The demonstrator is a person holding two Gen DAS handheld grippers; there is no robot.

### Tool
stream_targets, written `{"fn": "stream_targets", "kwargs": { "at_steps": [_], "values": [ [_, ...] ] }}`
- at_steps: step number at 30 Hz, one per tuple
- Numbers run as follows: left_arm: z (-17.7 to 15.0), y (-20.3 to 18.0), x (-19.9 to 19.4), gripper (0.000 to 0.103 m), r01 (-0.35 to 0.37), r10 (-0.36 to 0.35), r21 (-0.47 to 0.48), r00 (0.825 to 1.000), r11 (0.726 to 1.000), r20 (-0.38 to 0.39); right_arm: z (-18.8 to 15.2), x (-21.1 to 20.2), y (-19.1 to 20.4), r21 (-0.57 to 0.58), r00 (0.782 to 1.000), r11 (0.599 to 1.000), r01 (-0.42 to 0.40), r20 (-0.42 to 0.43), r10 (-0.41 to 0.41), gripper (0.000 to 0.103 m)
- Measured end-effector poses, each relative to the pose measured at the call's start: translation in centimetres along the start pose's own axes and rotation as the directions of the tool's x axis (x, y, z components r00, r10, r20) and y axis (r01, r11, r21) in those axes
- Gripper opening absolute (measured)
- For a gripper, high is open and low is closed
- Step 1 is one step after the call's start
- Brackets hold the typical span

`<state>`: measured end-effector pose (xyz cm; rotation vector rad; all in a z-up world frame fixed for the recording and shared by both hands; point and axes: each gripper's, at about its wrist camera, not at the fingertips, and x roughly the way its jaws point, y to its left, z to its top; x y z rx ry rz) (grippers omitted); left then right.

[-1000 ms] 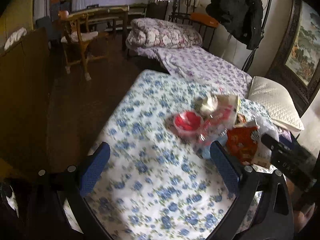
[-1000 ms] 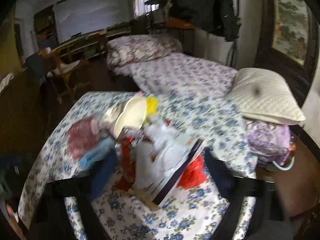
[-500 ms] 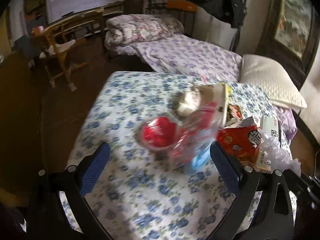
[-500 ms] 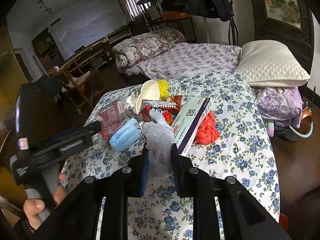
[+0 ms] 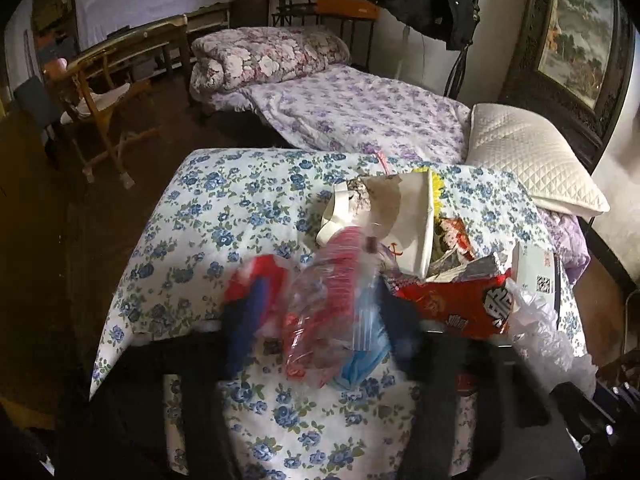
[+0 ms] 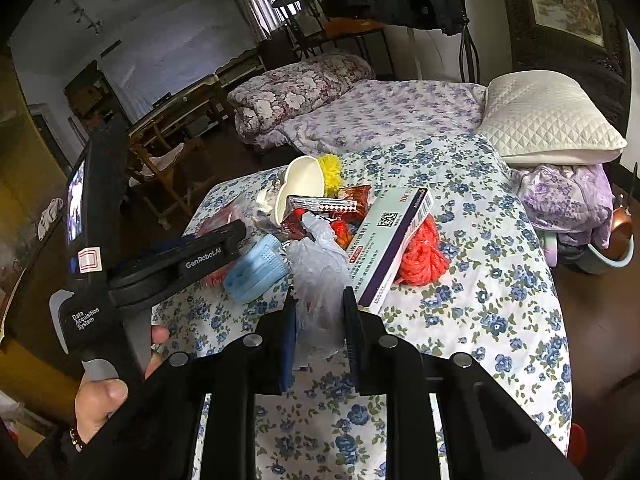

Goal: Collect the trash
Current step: 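Grasp the red-printed plastic bag with the left tool while the right tool grasps the white bag, then carry the red-printed bag and white bag over the red basket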

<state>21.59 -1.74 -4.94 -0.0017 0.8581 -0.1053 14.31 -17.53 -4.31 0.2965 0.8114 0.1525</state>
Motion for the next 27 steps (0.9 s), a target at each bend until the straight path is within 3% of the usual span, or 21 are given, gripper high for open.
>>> {"fn": "stream_targets", "kwargs": {
  "at_steps": [8,16,19,27],
  "values": [
    [-0.8,0.3,-3.2,0.032,0.01,-0.009,-0.013,0.998,1.0,0.07,0.1,-0.2,-0.1,-0.008,1.0,1.0,0.017,0.018,-0.017,0.022],
    [-2.8,2.2,-10.7,0.032,0.127,-0.111,-0.084,0.98,0.988,0.166,0.0,-1.5,0.8,-0.024,0.998,1.0,-0.009,0.062,0.011,0.022],
    [-4.0,1.9,-12.7,0.032,0.166,-0.148,-0.102,0.976,0.981,0.162,-0.6,-2.9,1.1,-0.01,0.995,0.999,-0.036,0.088,0.037,0.022],
    [-8.3,-0.4,-17.5,0.032,0.176,-0.168,-0.049,0.975,0.983,0.147,-4.1,-8.5,-0.3,0.05,0.987,0.996,-0.068,0.148,0.06,0.022]
  ]
}}
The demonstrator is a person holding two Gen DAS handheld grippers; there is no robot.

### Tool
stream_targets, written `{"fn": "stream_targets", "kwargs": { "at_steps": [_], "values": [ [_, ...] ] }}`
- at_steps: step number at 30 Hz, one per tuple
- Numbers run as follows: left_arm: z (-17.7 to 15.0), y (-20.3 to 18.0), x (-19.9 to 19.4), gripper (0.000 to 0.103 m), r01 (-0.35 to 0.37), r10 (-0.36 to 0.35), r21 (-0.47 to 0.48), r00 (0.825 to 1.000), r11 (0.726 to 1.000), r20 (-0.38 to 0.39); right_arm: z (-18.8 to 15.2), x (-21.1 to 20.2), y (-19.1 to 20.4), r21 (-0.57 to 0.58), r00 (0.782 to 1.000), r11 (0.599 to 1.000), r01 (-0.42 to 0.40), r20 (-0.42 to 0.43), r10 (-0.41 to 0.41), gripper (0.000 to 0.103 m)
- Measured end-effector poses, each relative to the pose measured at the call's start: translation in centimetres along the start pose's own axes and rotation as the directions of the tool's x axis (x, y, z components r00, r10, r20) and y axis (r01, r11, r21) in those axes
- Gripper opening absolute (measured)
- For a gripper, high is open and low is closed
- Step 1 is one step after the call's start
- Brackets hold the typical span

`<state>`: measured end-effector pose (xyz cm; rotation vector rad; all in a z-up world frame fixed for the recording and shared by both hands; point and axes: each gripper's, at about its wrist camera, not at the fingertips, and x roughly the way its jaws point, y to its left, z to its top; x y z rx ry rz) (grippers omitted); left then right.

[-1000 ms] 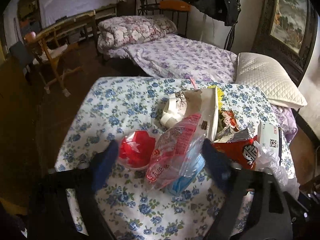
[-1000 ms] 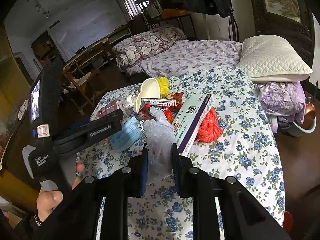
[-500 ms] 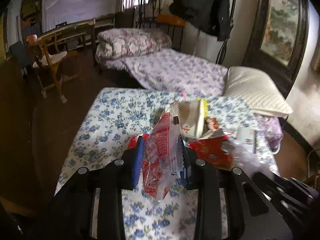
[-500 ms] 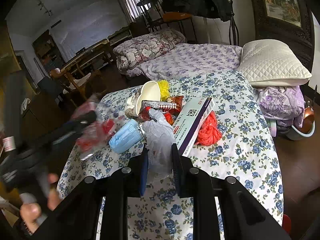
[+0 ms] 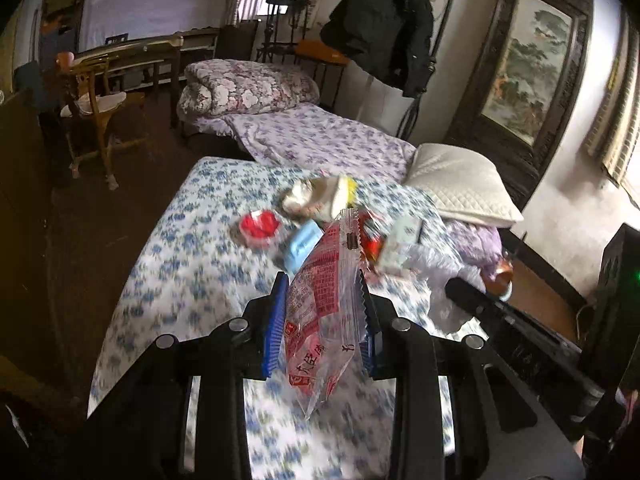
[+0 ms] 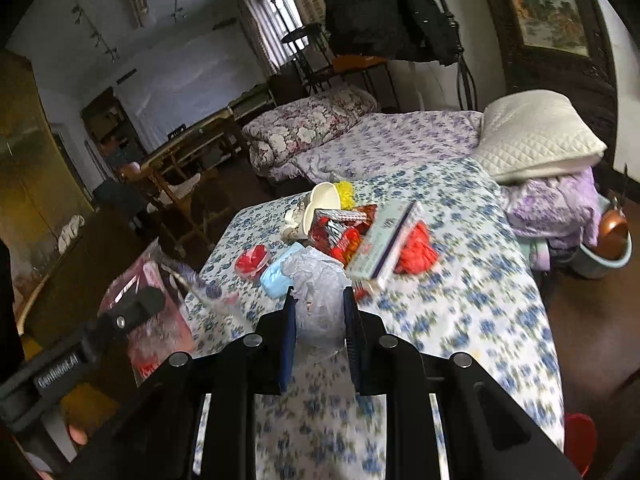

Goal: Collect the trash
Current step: 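Carry the red-printed bag and white bag over the red basket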

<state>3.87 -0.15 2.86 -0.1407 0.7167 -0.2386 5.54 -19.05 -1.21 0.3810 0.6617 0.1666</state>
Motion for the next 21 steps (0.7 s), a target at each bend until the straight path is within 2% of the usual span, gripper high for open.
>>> {"fn": "stream_targets", "kwargs": {
  "at_steps": [5,8,11,13,15,18,21],
  "values": [
    [-1.1,-3.1,-2.4,0.032,0.05,-0.05,0.043,0.999,0.998,-0.006,-1.7,-5.4,-2.0,0.061,0.999,0.997,-0.04,0.013,0.039,0.022],
    [-1.6,-6.1,-3.4,0.032,0.084,-0.084,0.101,0.996,0.991,-0.004,-2.2,-9.5,-3.7,0.049,0.999,0.999,-0.005,0.037,0.003,0.022],
    [-2.5,-10.7,-4.3,0.032,0.143,-0.141,0.177,0.99,0.974,-0.021,-2.8,-13.8,-5.9,0.023,0.996,0.998,0.059,0.058,-0.06,0.022],
    [-3.7,-14.4,-4.4,0.032,0.212,-0.202,0.219,0.977,0.952,-0.065,-3.4,-16.4,-7.8,0.012,0.992,0.994,0.108,0.062,-0.109,0.022],
    [-5.1,-18.3,-4.0,0.032,0.28,-0.256,0.256,0.959,0.926,-0.12,-4.6,-19.4,-10.7,0.01,0.979,0.981,0.191,0.065,-0.192,0.022],
    [-7.8,-23.5,-2.8,0.032,0.352,-0.301,0.31,0.932,0.883,-0.2,-6.8,-22.3,-15.3,0.052,0.957,0.957,0.285,0.042,-0.287,0.022],
    [-11.2,-29.4,-0.4,0.032,0.421,-0.316,0.348,0.893,0.837,-0.32,-10.1,-23.7,-20.6,0.14,0.935,0.925,0.354,-0.018,-0.355,0.022]
  ]
}}
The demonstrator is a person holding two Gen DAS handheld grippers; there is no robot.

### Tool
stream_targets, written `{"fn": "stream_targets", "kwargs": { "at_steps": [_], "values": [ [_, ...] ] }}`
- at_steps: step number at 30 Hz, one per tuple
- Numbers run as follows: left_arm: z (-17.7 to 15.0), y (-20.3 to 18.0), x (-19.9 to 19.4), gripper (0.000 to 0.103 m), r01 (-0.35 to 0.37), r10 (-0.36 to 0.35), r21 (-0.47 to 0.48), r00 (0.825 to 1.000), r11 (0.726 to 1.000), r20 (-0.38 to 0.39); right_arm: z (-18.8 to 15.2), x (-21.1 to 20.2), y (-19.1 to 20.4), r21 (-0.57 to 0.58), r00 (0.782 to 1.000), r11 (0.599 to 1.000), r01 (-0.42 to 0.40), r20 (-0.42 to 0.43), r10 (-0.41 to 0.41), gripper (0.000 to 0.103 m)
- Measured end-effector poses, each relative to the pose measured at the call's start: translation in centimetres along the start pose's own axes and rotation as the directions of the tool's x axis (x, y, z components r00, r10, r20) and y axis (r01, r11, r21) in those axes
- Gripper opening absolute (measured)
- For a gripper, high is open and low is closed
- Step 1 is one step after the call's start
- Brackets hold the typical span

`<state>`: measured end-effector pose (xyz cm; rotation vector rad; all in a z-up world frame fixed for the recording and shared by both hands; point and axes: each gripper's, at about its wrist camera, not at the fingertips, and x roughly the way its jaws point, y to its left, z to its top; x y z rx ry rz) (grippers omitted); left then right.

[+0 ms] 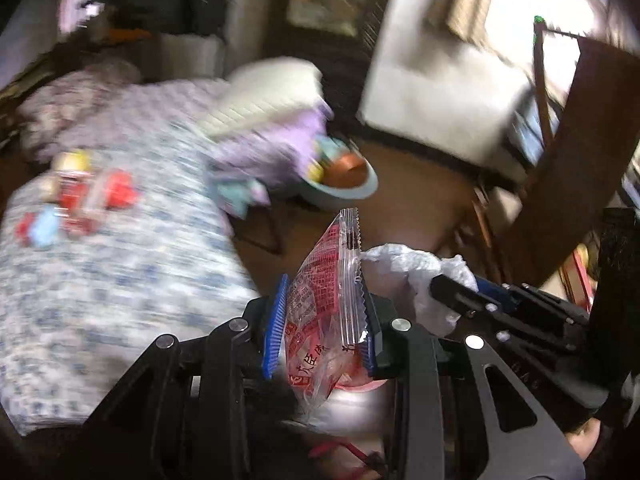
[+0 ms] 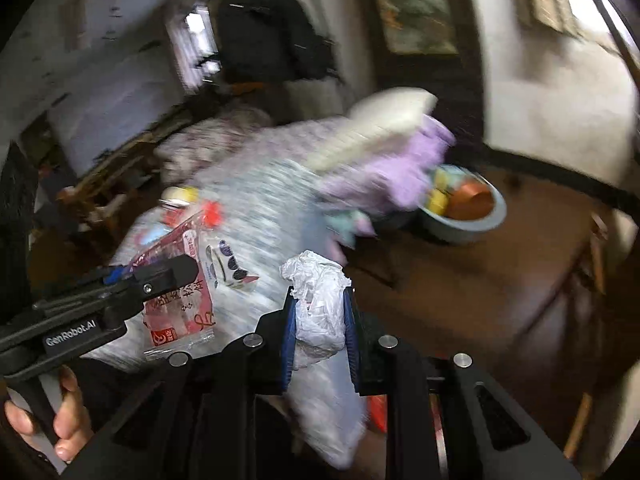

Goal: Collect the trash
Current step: 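Carry the red-printed bag and white bag over the red basket, then open both tools to drop the two bags into the red basket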

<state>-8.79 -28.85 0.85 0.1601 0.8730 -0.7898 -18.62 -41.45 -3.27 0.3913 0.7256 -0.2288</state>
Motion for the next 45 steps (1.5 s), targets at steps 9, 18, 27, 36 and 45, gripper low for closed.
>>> {"fn": "stream_targets", "kwargs": {
  "at_steps": [9,18,27,36,45],
  "values": [
    [-1.7,-8.6,12.9,0.032,0.016,0.008,0.104,0.974,0.994,-0.225,-7.9,6.9,-12.3,0.245,0.973,0.961,0.126,-0.221,-0.071,0.022],
    [-4.2,-6.4,23.4,0.032,-0.02,0.029,0.027,0.918,0.999,-0.396,-13.1,16.5,-15.8,0.309,0.924,0.933,0.181,-0.379,-0.054,0.022],
    [-6.5,-5.3,28.9,0.032,-0.003,0.002,-0.001,0.868,1.0,-0.496,-14.5,20.1,-16.4,0.304,0.906,0.932,0.197,-0.419,-0.055,0.026],
    [-6.7,-5.1,31.0,0.033,0.002,-0.01,-0.016,0.851,1.0,-0.526,-14.9,21.2,-16.8,0.26,0.879,0.929,0.263,-0.462,-0.12,0.069],
    [-8.7,-5.7,32.8,0.057,0.053,-0.052,-0.018,0.768,0.998,-0.639,-17.7,19.7,-18.2,0.295,0.842,0.912,0.284,-0.532,-0.091,0.07]
  ]
}}
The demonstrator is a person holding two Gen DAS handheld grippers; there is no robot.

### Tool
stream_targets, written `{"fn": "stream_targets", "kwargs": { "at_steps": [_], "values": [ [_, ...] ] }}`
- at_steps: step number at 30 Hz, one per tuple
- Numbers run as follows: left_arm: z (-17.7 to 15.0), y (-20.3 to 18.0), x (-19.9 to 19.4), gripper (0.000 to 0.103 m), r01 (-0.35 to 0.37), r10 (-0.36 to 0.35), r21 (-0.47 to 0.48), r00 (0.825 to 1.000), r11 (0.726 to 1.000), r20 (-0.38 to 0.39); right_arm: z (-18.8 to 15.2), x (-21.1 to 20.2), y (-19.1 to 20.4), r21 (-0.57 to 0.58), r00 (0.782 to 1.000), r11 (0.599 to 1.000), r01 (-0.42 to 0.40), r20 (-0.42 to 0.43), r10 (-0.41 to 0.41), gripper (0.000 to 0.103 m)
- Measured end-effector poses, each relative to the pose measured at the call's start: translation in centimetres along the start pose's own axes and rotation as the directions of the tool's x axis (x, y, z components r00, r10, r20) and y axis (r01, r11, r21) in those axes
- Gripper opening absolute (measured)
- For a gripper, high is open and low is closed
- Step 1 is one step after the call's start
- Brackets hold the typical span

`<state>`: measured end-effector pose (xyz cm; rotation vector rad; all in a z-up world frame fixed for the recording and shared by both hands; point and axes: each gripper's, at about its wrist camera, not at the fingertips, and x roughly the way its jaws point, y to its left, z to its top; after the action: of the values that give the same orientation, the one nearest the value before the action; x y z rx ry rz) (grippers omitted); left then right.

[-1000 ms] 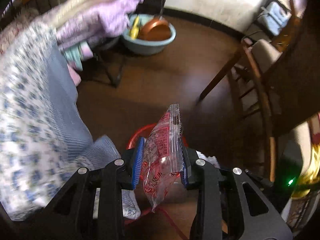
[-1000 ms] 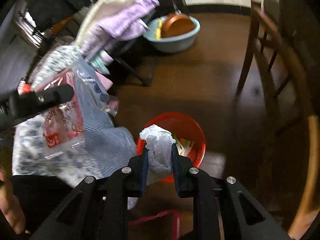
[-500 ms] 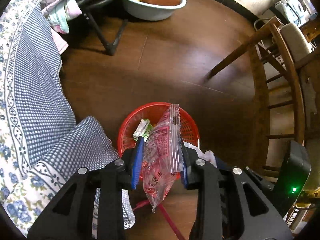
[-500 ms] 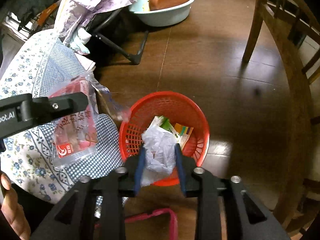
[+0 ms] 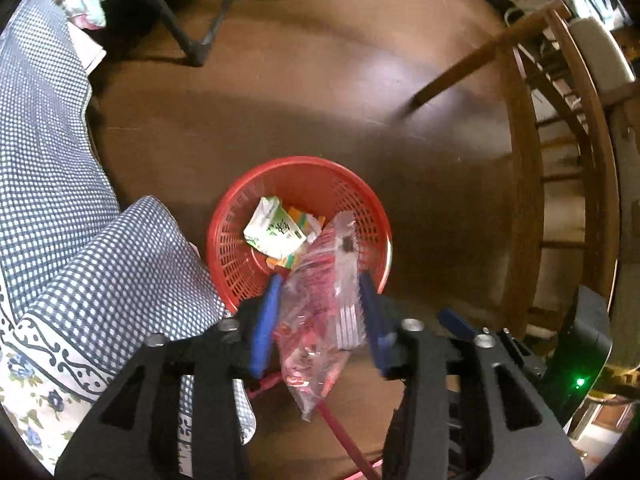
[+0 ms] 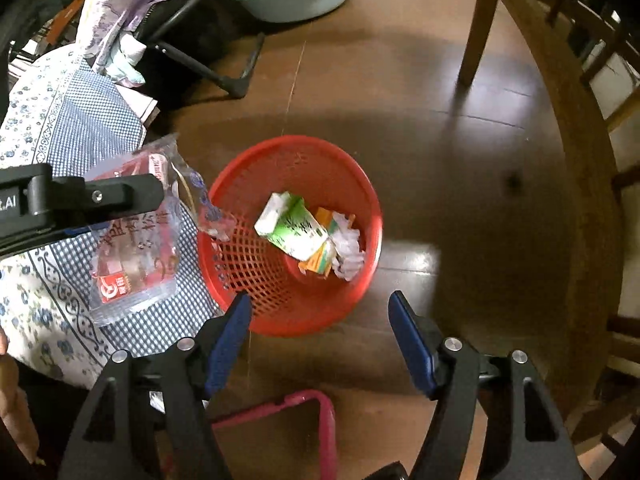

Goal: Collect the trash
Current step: 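Open both tools to drop the two bags into the red basket, then move both tools back over the remaining trash on the bed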

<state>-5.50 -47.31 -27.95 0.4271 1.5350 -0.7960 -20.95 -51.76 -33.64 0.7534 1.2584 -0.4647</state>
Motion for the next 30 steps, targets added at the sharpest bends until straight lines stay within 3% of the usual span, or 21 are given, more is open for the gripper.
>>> {"fn": "stream_targets", "kwargs": {
  "at_steps": [1,2,3,8,12,14,17,19,22,26,30],
  "values": [
    [0.0,-0.2,-0.3,0.066,-0.01,0.01,0.005,1.0,1.0,0.01,-0.3,-0.1,0.0,-0.006,1.0,1.0,0.002,-0.006,-0.002,0.07],
    [-0.1,-0.3,-0.6,0.082,-0.02,0.019,0.008,0.999,1.0,0.026,-0.4,-0.1,0.1,-0.013,1.0,1.0,0.003,-0.013,-0.003,0.07],
    [-0.1,-0.5,-1.3,0.088,-0.022,0.022,0.01,0.998,1.0,0.057,-0.9,-0.1,0.2,-0.024,1.0,1.0,0.003,-0.024,-0.003,0.07],
    [0.0,-1.1,-3.8,0.09,0.018,-0.021,0.024,0.991,1.0,0.131,-2.3,-0.9,0.6,-0.052,0.999,0.999,-0.003,-0.04,0.001,0.07],
    [-0.5,-1.6,-5.6,0.09,0.004,-0.009,0.032,0.986,0.999,0.167,-2.4,-2.4,0.7,-0.048,1.0,0.999,-0.004,-0.012,0.003,0.07],
    [-1.1,-1.6,-7.4,0.09,0.002,-0.008,0.026,0.979,1.0,0.201,-2.1,-3.2,1.0,-0.054,1.0,0.999,-0.004,0.006,0.005,0.07],
    [-2.6,-1.3,-12.0,0.09,0.029,-0.032,0.013,0.956,0.999,0.293,-1.7,-5.2,1.7,-0.072,0.999,0.997,-0.009,0.048,0.012,0.07],
    [-4.1,-0.9,-15.7,0.092,0.032,-0.031,0.004,0.927,0.999,0.373,-1.5,-6.2,2.0,-0.082,0.997,0.997,-0.011,0.073,0.017,0.073],
    [-6.7,0.0,-21.0,0.096,0.003,0.005,-0.017,0.873,1.0,0.488,-1.3,-8.2,3.2,-0.112,0.993,0.994,-0.006,0.118,0.02,0.088],
    [-10.2,2.7,-26.3,0.096,-0.054,0.077,-0.057,0.809,0.997,0.583,-1.6,-11.7,6.2,-0.186,0.983,0.982,0.026,0.182,0.008,0.09],
    [-14.4,7.8,-31.1,0.096,-0.116,0.215,-0.191,0.722,0.975,0.658,-2.0,-15.8,10.3,-0.268,0.965,0.963,0.03,0.258,0.042,0.091]
  ]
}}
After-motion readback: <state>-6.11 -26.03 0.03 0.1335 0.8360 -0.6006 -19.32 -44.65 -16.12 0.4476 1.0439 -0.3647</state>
